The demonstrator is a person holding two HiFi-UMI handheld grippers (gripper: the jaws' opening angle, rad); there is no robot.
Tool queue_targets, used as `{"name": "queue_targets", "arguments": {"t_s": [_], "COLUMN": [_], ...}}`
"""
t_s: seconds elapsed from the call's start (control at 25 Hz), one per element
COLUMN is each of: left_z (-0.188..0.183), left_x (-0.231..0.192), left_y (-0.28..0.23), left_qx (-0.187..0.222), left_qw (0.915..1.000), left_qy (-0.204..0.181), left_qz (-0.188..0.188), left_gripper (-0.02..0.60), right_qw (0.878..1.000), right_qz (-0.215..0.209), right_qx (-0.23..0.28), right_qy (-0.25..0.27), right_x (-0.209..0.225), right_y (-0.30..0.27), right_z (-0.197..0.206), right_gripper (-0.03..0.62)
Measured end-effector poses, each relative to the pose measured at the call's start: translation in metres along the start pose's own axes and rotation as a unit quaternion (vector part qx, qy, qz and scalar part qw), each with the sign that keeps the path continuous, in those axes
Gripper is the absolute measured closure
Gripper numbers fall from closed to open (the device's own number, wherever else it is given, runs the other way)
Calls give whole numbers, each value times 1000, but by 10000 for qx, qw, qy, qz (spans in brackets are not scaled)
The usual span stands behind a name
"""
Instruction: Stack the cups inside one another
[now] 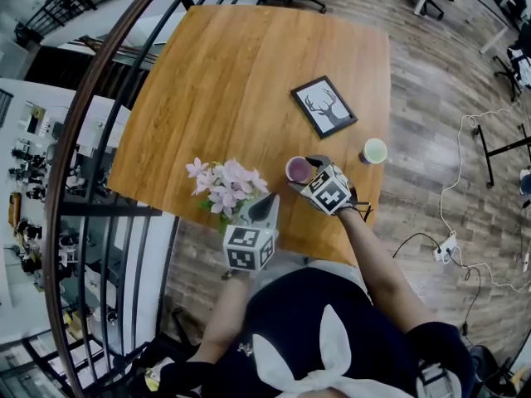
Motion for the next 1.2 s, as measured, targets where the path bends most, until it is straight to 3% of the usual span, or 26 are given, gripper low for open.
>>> {"name": "queue_targets", "arguments": {"t_s": [0.44, 1.2], "left_z": [-6, -26], "left_x": [3, 24], "left_y": [-3, -14], "left_qx": [12, 281], "left_qw": [10000, 9990], "left_qy": [-78, -247], "left_qz": [28, 238], "left_gripper": [561, 561], "right_qw": [9997, 9843], "right_qz": [30, 293], "right_qx": [237, 1736], "right_qy": [-62, -152], "right_x": [4, -1], "right_y": [19, 139], "right_z": [-7, -49], "right_gripper": [256, 255]}}
Point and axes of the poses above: the fingertips, and each gripper's own axes: y backward along the fingers, x to its right, z out of its underside, the point moved 6 cm from there along y, backward along the fingers, and after that the axes turned 8 degrees about -x, right-handed, at the moved point
